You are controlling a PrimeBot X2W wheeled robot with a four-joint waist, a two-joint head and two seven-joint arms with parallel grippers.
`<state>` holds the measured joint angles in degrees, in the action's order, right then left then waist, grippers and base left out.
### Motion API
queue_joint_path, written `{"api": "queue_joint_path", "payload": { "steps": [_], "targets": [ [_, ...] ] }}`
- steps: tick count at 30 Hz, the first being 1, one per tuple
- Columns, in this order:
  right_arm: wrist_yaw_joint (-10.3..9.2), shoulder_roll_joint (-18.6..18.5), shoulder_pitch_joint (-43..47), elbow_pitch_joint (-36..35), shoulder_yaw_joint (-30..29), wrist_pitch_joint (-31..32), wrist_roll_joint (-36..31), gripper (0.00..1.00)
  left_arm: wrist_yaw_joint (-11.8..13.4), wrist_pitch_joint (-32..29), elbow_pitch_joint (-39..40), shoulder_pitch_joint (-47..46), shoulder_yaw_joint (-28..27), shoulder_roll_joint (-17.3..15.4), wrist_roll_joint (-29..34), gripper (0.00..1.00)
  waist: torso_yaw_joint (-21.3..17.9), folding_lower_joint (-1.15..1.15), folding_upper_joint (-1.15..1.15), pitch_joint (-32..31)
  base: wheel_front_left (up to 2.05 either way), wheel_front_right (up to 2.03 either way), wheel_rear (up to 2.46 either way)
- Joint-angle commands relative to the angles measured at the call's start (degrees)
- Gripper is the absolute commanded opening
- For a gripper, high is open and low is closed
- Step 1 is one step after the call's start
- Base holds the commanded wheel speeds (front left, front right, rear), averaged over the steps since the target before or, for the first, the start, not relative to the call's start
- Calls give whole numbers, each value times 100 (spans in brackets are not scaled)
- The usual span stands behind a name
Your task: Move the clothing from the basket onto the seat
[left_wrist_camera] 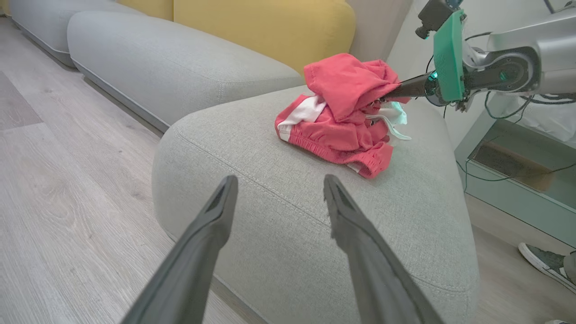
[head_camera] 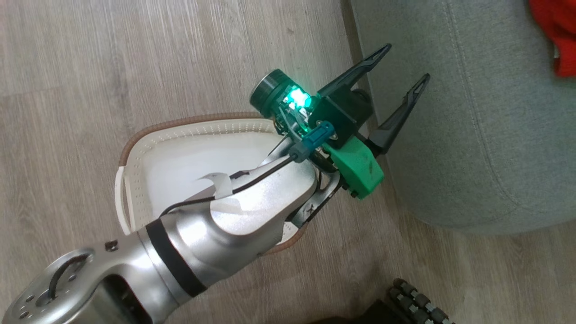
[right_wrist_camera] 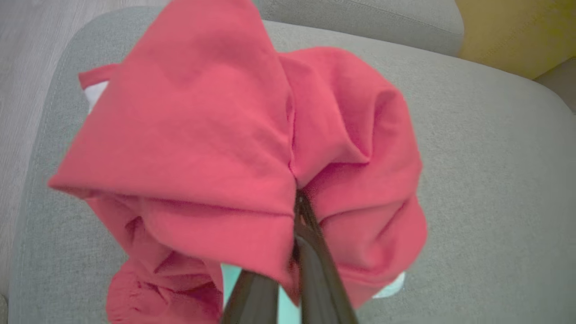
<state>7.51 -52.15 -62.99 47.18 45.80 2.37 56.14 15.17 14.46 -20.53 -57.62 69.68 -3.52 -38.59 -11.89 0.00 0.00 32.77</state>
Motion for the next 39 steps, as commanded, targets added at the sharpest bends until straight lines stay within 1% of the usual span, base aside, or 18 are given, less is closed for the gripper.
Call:
{"api": "queue_joint_path", "payload": {
  "steps": [1,2,3,4,11,14,18,24,29,34,36,39],
  "targets": [
    [-2,-375,-53,-61,82,-11,121,17,27,52,203,-165,-164,64,14,100,-3,0,0,-44,0,0,0],
    [-2,-391,-91,-78,181,-13,223,38,24,52,206,-143,-185,64,21,100,-8,0,0,-79,0,0,0],
    [-2,-396,-118,-93,283,12,341,84,18,52,206,-113,-206,64,27,100,-15,0,0,-124,0,0,0],
    [-2,-391,-135,-122,379,51,479,100,8,52,208,-76,-226,64,28,100,-21,0,0,-177,0,0,0],
    [-2,-449,-164,-420,1261,377,992,100,-148,53,122,302,-440,64,54,100,-93,0,0,-881,0,0,0],
    [-2,-450,-211,-720,1623,345,1081,100,-224,53,82,567,-641,49,80,100,-170,0,0,-1245,0,0,0],
    [-2,-552,-355,-1153,2038,71,1071,100,-316,53,164,957,-904,-72,145,100,-238,0,0,-1658,0,0,0],
    [-2,-711,-557,-1436,2287,-661,1105,100,-409,53,418,1499,-1313,-266,238,100,-205,0,0,-2224,0,0,0],
    [-2,-846,-445,-1666,2299,-1404,1276,100,-464,53,623,1884,-1604,-408,295,100,-16,0,0,-2625,0,0,0],
    [-2,-836,-7,-1869,2112,-1711,1316,100,-401,53,878,2327,-1946,-676,309,100,154,0,0,-2926,0,0,0],
    [-2,-801,205,-1968,1786,-1730,1339,100,-370,53,992,2501,-2065,-790,305,100,228,0,0,-3014,0,0,0],
    [-2,-679,773,-2158,946,-1734,1326,100,-326,53,1153,2734,-2234,-921,301,100,361,0,0,-3113,0,0,0]
  ]
}}
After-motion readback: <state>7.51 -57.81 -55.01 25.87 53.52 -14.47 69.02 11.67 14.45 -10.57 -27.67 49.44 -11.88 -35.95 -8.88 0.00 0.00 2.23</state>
